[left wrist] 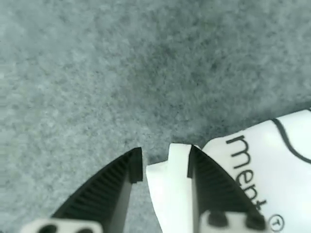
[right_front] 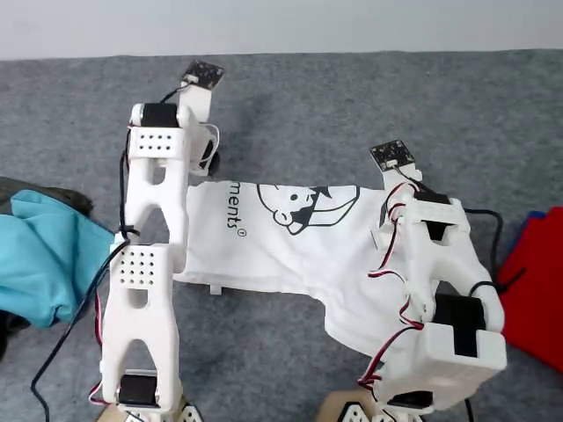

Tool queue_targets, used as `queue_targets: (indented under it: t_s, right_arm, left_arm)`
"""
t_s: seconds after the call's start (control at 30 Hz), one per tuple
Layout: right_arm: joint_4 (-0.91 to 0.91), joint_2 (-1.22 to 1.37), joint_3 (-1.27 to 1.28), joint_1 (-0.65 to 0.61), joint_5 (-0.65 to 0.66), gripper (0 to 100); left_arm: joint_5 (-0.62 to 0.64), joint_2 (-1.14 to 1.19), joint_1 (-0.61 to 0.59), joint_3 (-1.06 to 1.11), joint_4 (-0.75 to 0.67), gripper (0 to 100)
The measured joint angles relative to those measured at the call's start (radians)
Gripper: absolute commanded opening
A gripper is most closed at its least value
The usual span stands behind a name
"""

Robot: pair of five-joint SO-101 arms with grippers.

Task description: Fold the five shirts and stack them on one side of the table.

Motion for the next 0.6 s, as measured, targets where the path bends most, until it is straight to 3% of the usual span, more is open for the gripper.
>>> queue_targets:
  t_s: [0.37, 0.6]
  right_arm:
    - [0.000, 0.000, 0.000, 0.000, 0.000, 0.9]
    - [0.000, 0.000, 0.000, 0.000, 0.000, 0.9]
  left_arm:
    - [0.000, 0.100, 0.015, -0.005, 0.009, 16]
    - [0.000, 0.101, 0.015, -0.015, 0.009, 0]
